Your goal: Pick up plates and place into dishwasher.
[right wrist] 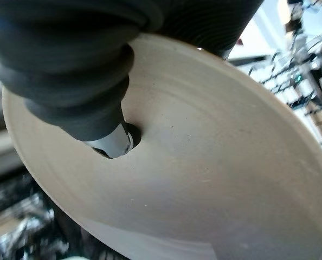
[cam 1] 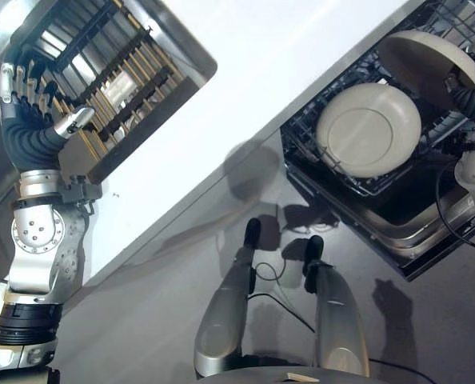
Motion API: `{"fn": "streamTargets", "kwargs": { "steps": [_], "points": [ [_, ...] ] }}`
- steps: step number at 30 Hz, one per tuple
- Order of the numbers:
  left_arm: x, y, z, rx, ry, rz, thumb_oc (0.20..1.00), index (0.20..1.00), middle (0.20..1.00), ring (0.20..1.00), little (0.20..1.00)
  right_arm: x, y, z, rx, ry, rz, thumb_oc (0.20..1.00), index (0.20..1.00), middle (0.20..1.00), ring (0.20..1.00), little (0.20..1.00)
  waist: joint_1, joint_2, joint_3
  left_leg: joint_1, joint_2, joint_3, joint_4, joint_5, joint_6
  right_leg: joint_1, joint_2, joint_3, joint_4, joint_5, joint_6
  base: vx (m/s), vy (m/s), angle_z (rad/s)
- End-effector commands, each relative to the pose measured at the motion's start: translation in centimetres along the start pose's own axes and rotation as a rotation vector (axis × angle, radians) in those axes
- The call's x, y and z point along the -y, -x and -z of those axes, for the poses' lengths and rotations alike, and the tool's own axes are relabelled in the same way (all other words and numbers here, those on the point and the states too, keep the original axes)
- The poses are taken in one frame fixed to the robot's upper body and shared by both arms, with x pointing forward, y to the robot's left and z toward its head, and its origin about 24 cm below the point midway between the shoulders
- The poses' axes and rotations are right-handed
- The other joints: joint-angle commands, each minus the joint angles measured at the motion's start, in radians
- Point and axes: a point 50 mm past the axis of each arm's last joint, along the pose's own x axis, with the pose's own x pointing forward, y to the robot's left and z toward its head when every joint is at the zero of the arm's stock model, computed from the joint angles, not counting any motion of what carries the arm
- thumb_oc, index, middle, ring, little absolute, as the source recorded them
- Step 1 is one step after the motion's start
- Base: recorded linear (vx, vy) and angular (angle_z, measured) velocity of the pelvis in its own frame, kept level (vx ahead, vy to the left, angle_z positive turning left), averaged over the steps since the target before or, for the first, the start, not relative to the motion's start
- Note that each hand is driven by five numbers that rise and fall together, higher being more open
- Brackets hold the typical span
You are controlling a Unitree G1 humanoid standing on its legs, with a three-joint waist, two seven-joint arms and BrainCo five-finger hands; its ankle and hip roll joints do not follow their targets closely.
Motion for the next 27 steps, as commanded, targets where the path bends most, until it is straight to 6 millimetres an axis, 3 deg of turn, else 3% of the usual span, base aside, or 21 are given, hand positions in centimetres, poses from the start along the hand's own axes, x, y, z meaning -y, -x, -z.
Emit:
{"fn": "streamTargets", "kwargs": {
  "steps": [1, 8, 17, 18, 19, 20, 27],
  "points": [
    [-0.1, 1.4, 2.0, -0.074, -0.020, -0.019, 1.000, 1.000, 1.000, 1.000, 1.000, 0.7, -1.1, 0.5, -0.062, 0.024, 0.079, 0.200, 0.200, 0.200, 0.200, 0.200, 0.008, -0.097, 0.034, -0.055, 0.060, 0.004, 0.141, -0.035, 0.017, 0.035, -0.050, 0.006, -0.301, 0.209, 0.104, 0.02, -0.071, 0.22],
    [0.4, 1.4, 2.0, -0.057, -0.012, 0.012, 1.000, 1.000, 1.000, 1.000, 1.000, -1.4, 1.1, 4.3, -0.382, -0.069, -0.009, 0.200, 0.200, 0.200, 0.200, 0.200, 0.017, -0.077, 0.034, -0.075, 0.051, 0.004, 0.134, -0.041, 0.020, 0.011, -0.059, -0.001, -0.301, 0.219, 0.103, 0.01, -0.038, 0.06],
    [0.6, 1.4, 2.1, -0.084, 0.009, 0.027, 1.000, 1.000, 1.000, 1.000, 1.000, -1.6, 2.6, 6.4, -0.510, -0.070, -0.035, 0.200, 0.200, 0.200, 0.200, 0.200, 0.006, -0.040, 0.034, -0.042, 0.045, 0.016, 0.175, -0.059, 0.025, 0.036, -0.065, 0.013, -0.269, 0.198, 0.099, 0.00, 0.000, 0.00],
    [0.5, 1.5, 2.2, -0.091, 0.012, 0.025, 1.000, 1.000, 1.000, 1.000, 1.000, -1.4, 2.6, 6.5, -0.510, -0.072, -0.030, 0.228, 0.228, 0.228, 0.228, 0.228, 0.002, -0.037, 0.034, -0.038, 0.045, 0.021, 0.177, -0.060, 0.025, 0.039, -0.065, 0.018, -0.267, 0.198, 0.099, 0.00, 0.000, 0.00],
    [0.5, 1.5, 2.2, -0.093, 0.013, 0.024, 1.000, 1.000, 1.000, 1.000, 1.000, -1.4, 2.5, 6.5, -0.509, -0.073, -0.028, 0.520, 0.520, 0.520, 0.520, 0.520, 0.001, -0.036, 0.034, -0.036, 0.046, 0.023, 0.178, -0.061, 0.025, 0.040, -0.065, 0.020, -0.266, 0.197, 0.098, 0.00, 0.000, 0.00],
    [0.4, 1.6, 2.3, -0.098, 0.014, 0.022, 1.000, 1.000, 1.000, 1.000, 1.000, -1.3, 2.5, 6.5, -0.508, -0.077, -0.025, 1.000, 1.000, 1.000, 1.000, 1.000, -0.003, -0.036, 0.034, -0.033, 0.046, 0.026, 0.181, -0.063, 0.025, 0.045, -0.064, 0.023, -0.265, 0.197, 0.098, -0.03, 0.022, 0.00],
    [0.1, 1.7, 2.5, -0.114, 0.006, 0.005, 1.000, 1.000, 1.000, 1.000, 1.000, -0.7, 2.4, 6.1, -0.484, -0.123, 0.030, 1.000, 1.000, 1.000, 1.000, 1.000, -0.025, -0.038, 0.034, 0.012, 0.051, 0.051, 0.179, -0.080, 0.026, 0.084, -0.060, 0.039, -0.265, 0.190, 0.098, -0.05, 0.023, -0.07]
  ]
}}
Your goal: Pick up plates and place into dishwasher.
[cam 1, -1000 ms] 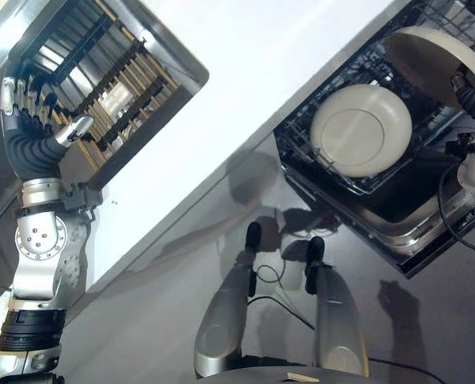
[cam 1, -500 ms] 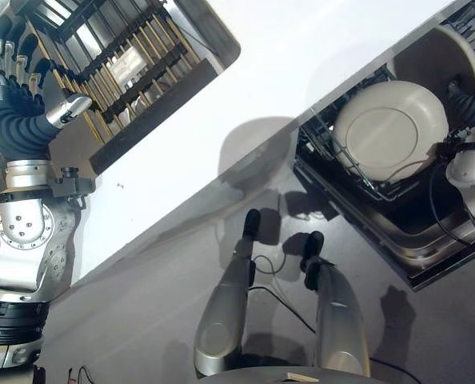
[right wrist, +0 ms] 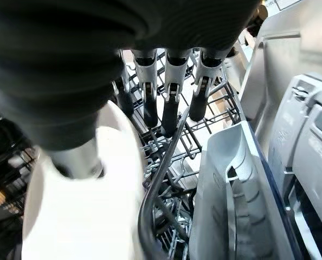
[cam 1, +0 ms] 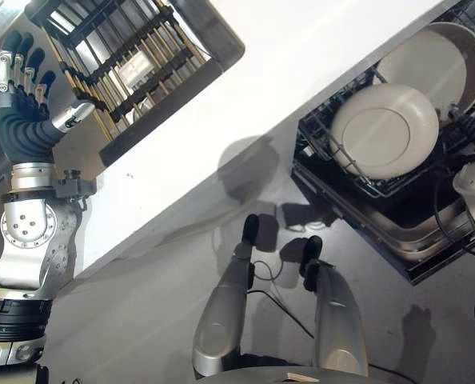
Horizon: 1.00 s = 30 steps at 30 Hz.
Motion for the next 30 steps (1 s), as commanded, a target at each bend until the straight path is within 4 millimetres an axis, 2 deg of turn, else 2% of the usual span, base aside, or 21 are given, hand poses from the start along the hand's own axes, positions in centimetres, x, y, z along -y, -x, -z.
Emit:
{"fn": "streamTargets", "kwargs": {
  "steps": [1, 9, 13, 17, 19, 21, 25, 30],
  "points": [
    [0.7, 1.6, 1.8, -0.071, 0.044, -0.009, 1.000, 1.000, 1.000, 1.000, 1.000, 2.5, -0.6, 0.5, -0.019, -0.036, 0.104, 1.000, 1.000, 1.000, 1.000, 1.000, -0.024, -0.020, 0.033, -0.001, 0.060, 0.017, 0.150, -0.097, 0.027, 0.069, -0.035, 0.042, -0.294, 0.192, 0.091, -0.06, 0.037, -0.09],
    [-0.2, 2.2, 2.2, -0.120, 0.046, -0.021, 1.000, 1.000, 1.000, 1.000, 1.000, 3.8, 0.0, -0.8, 0.044, -0.146, 0.180, 1.000, 1.000, 1.000, 1.000, 1.000, -0.048, -0.038, -0.007, 0.068, 0.065, 0.046, 0.155, -0.143, 0.030, 0.139, -0.036, 0.057, -0.309, 0.185, 0.093, -0.05, 0.039, -0.10],
    [-0.7, 3.0, 2.7, -0.161, 0.041, -0.026, 1.000, 1.000, 1.000, 1.000, 1.000, 4.0, 1.3, -1.2, 0.055, -0.286, 0.245, 1.000, 1.000, 1.000, 1.000, 1.000, -0.063, -0.055, -0.043, 0.099, 0.063, 0.057, 0.186, -0.163, 0.034, 0.186, -0.037, 0.069, -0.324, 0.186, 0.090, -0.02, 0.055, -0.13],
    [-1.1, 4.3, 3.6, -0.219, 0.037, -0.021, 1.000, 1.000, 1.000, 1.000, 1.000, 3.3, 3.5, -1.5, 0.065, -0.378, 0.262, 1.000, 1.000, 1.000, 1.000, 1.000, -0.080, -0.068, -0.087, 0.145, 0.059, 0.072, 0.244, -0.206, 0.038, 0.259, -0.042, 0.091, -0.346, 0.187, 0.088, 0.01, 0.093, -0.17],
    [-1.2, 5.2, 4.0, -0.246, 0.042, -0.022, 1.000, 1.000, 1.000, 1.000, 1.000, 3.2, 4.4, -1.2, 0.047, -0.419, 0.264, 1.000, 1.000, 1.000, 1.000, 1.000, -0.085, -0.066, -0.106, 0.178, 0.057, 0.081, 0.257, -0.232, 0.041, 0.297, -0.046, 0.102, -0.357, 0.182, 0.091, 0.01, 0.176, -0.27],
    [-1.3, 5.8, 4.3, -0.266, 0.052, -0.021, 1.000, 1.000, 1.000, 1.000, 1.000, 2.8, 5.3, -0.8, 0.036, -0.452, 0.223, 1.000, 1.000, 1.000, 1.000, 1.000, -0.090, -0.067, -0.126, 0.195, 0.044, 0.087, 0.266, -0.234, 0.044, 0.318, -0.058, 0.112, -0.369, 0.190, 0.095, 0.00, 0.223, -0.23],
    [-0.8, 7.4, 5.1, -0.320, 0.069, -0.008, 1.000, 1.000, 1.000, 1.000, 1.000, 1.5, 7.0, 0.4, -0.015, -0.467, 0.124, 1.000, 1.000, 1.000, 1.000, 1.000, -0.088, -0.065, -0.160, 0.247, 0.018, 0.101, 0.298, -0.282, 0.056, 0.384, -0.089, 0.131, -0.391, 0.199, 0.106, 0.03, 0.251, -0.21],
    [-0.6, 8.6, 5.9, -0.381, 0.076, 0.009, 1.000, 1.000, 1.000, 1.000, 1.000, 0.9, 8.0, 1.4, -0.042, -0.462, 0.144, 1.000, 1.000, 1.000, 1.000, 1.000, -0.076, -0.070, -0.178, 0.288, -0.011, 0.111, 0.324, -0.344, 0.074, 0.444, -0.125, 0.149, -0.427, 0.226, 0.132, 0.01, 0.237, -0.09]
  ]
}}
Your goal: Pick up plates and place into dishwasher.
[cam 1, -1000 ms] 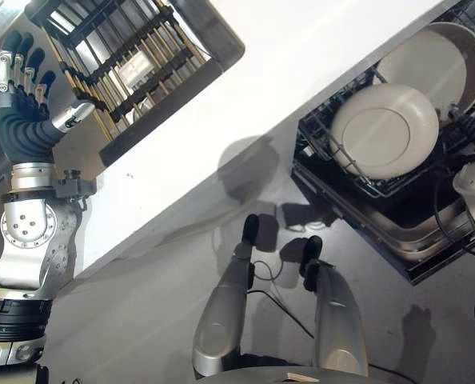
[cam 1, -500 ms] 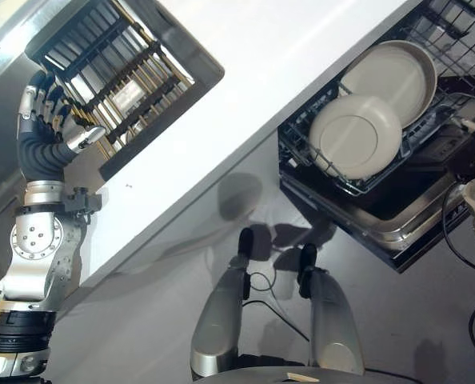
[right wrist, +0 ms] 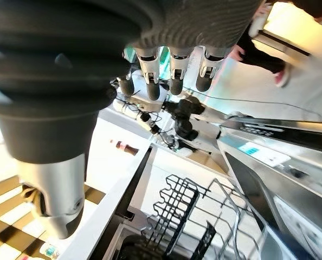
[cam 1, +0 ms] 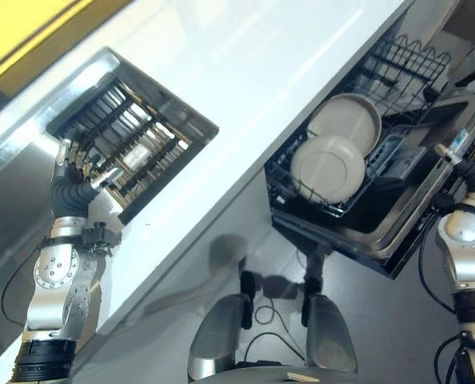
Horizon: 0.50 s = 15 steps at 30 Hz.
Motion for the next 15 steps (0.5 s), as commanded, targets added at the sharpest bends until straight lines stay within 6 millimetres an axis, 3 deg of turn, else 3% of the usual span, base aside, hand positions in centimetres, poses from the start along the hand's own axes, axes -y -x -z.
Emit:
{"fn": "streamTargets", "kwargs": {
  "steps": [1, 5, 10, 15],
  "points": [
    [-0.7, 0.9, 0.1, -0.005, -0.026, -0.001, 1.000, 1.000, 1.000, 1.000, 1.000, 0.7, -0.8, -2.8, 0.180, -0.020, 0.070, 1.000, 1.000, 1.000, 1.000, 1.000, 0.005, -0.042, -0.066, -0.015, 0.029, -0.064, 0.237, -0.191, -0.025, 0.126, -0.083, 0.004, -0.311, 0.226, 0.058, -0.07, 0.217, -0.02],
    [-0.7, 0.2, -0.4, 0.003, -0.036, 0.034, 1.000, 1.000, 1.000, 1.000, 1.000, 0.2, -1.2, -4.7, 0.298, 0.004, 0.129, 1.000, 1.000, 1.000, 1.000, 1.000, 0.031, -0.064, -0.047, -0.035, 0.009, -0.059, 0.288, -0.232, -0.012, 0.126, -0.116, 0.012, -0.317, 0.261, 0.093, -0.12, 0.159, 0.05],
    [-0.8, -0.3, -1.0, 0.004, -0.070, 0.099, 1.000, 1.000, 1.000, 1.000, 1.000, -1.7, -0.5, -5.3, 0.287, -0.144, 0.032, 1.000, 1.000, 1.000, 1.000, 1.000, 0.071, -0.087, -0.024, -0.047, -0.004, -0.061, 0.317, -0.254, 0.004, 0.135, -0.153, 0.005, -0.325, 0.298, 0.116, -0.08, 0.090, 0.03],
    [-1.3, -0.3, -1.2, -0.002, -0.096, 0.115, 1.000, 1.000, 1.000, 1.000, 1.000, -2.1, 0.6, -3.4, 0.139, -0.330, 0.067, 1.000, 1.000, 1.000, 1.000, 1.000, 0.095, -0.090, -0.008, -0.082, -0.024, -0.064, 0.353, -0.268, 0.025, 0.116, -0.160, -0.014, -0.279, 0.308, 0.118, -0.03, 0.046, 0.19]
  ]
}}
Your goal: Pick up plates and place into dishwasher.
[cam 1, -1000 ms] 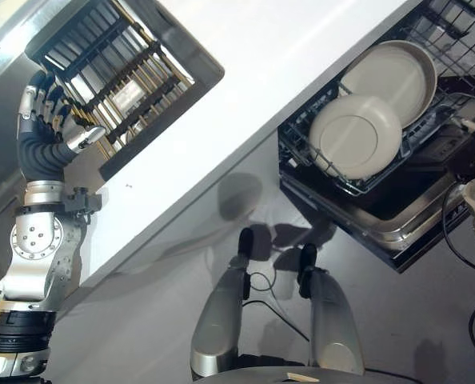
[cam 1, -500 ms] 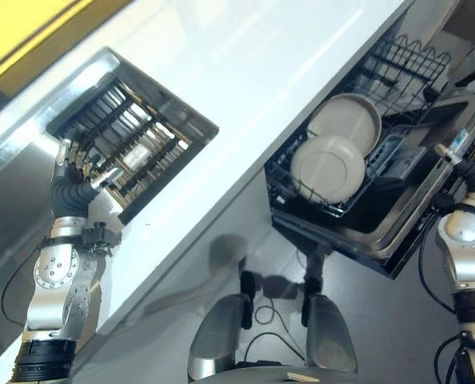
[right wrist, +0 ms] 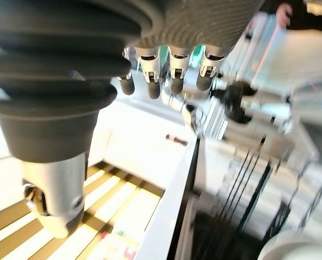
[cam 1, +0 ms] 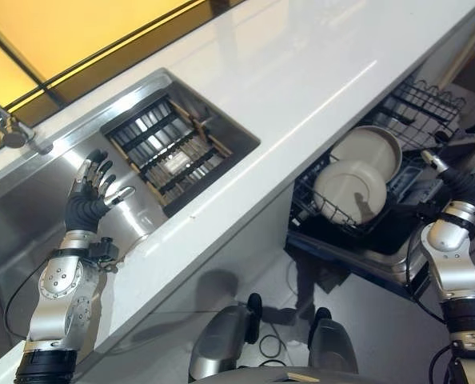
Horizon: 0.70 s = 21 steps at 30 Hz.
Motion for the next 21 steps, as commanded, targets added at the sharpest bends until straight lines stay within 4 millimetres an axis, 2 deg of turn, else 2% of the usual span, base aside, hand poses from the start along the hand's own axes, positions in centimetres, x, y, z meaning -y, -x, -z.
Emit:
{"fn": "streamTargets", "kwargs": {
  "steps": [1, 3, 4, 7, 11, 12, 17, 21],
  "points": [
    [-1.4, -0.4, -2.7, 0.084, -0.089, 0.022, 1.000, 1.000, 1.000, 1.000, 1.000, -1.1, -0.3, -1.2, -0.008, -0.264, 0.084, 1.000, 1.000, 1.000, 1.000, 1.000, 0.019, -0.068, 0.018, -0.068, 0.020, -0.045, 0.271, -0.233, -0.014, 0.031, -0.091, 0.022, -0.189, 0.294, 0.070, -0.04, 0.073, 0.18],
    [-1.5, -0.4, -2.8, 0.093, -0.108, 0.008, 1.000, 1.000, 1.000, 1.000, 1.000, -2.1, 0.2, -0.6, -0.057, -0.304, 0.070, 1.000, 1.000, 1.000, 1.000, 1.000, 0.030, -0.062, 0.034, -0.076, 0.027, -0.021, 0.273, -0.220, 0.006, -0.037, -0.076, -0.036, -0.053, 0.250, 0.067, -0.07, 0.107, 0.14],
    [-1.4, -0.2, -2.8, 0.100, -0.111, -0.005, 1.000, 1.000, 1.000, 1.000, 1.000, -2.7, 0.4, -0.2, -0.089, -0.324, 0.058, 1.000, 1.000, 1.000, 1.000, 1.000, 0.035, -0.061, 0.045, -0.092, 0.020, -0.012, 0.296, -0.224, 0.003, -0.043, -0.081, -0.060, -0.065, 0.229, 0.055, -0.05, 0.060, -0.13],
    [-0.6, -0.6, -3.2, 0.126, -0.096, -0.011, 1.000, 1.000, 1.000, 1.000, 1.000, -3.7, -0.1, -0.2, -0.137, -0.368, 0.069, 1.000, 1.000, 1.000, 1.000, 1.000, 0.020, -0.040, 0.073, -0.141, -0.012, -0.029, 0.311, -0.217, 0.002, -0.066, -0.058, -0.013, -0.109, 0.225, 0.048, -0.10, 0.027, -0.25],
    [0.6, -2.2, -3.3, 0.176, -0.037, -0.039, 1.000, 1.000, 1.000, 1.000, 1.000, -4.5, -2.9, -1.8, -0.124, -0.445, 0.136, 1.000, 1.000, 1.000, 1.000, 1.000, -0.009, 0.006, 0.144, -0.209, -0.028, -0.027, 0.299, -0.187, -0.005, -0.157, -0.058, -0.001, -0.107, 0.245, 0.041, -0.25, 0.093, -0.05],
    [1.2, -2.5, -3.2, 0.183, -0.009, -0.044, 1.000, 1.000, 1.000, 1.000, 1.000, -4.7, -3.6, -2.3, -0.113, -0.448, 0.152, 1.000, 1.000, 1.000, 1.000, 1.000, -0.021, 0.028, 0.160, -0.233, -0.030, -0.022, 0.292, -0.172, -0.008, -0.187, -0.059, 0.010, -0.110, 0.243, 0.036, -0.14, 0.113, -0.08],
    [2.0, -2.3, -3.0, 0.193, 0.040, -0.056, 1.000, 1.000, 1.000, 1.000, 1.000, -4.7, -4.7, -3.4, -0.098, -0.431, 0.180, 1.000, 1.000, 1.000, 1.000, 1.000, -0.028, 0.066, 0.160, -0.307, -0.034, -0.014, 0.290, -0.156, -0.012, -0.280, -0.059, 0.020, -0.091, 0.235, 0.023, -0.06, 0.089, -0.13],
    [2.5, -2.0, -2.7, 0.203, 0.062, -0.065, 1.000, 1.000, 1.000, 1.000, 1.000, -4.3, -4.8, -3.4, -0.107, -0.450, 0.285, 1.000, 1.000, 1.000, 1.000, 1.000, -0.030, 0.085, 0.160, -0.365, -0.036, -0.007, 0.309, -0.158, -0.009, -0.344, -0.060, 0.025, -0.064, 0.224, 0.015, -0.04, 0.028, -0.15]
  ]
}}
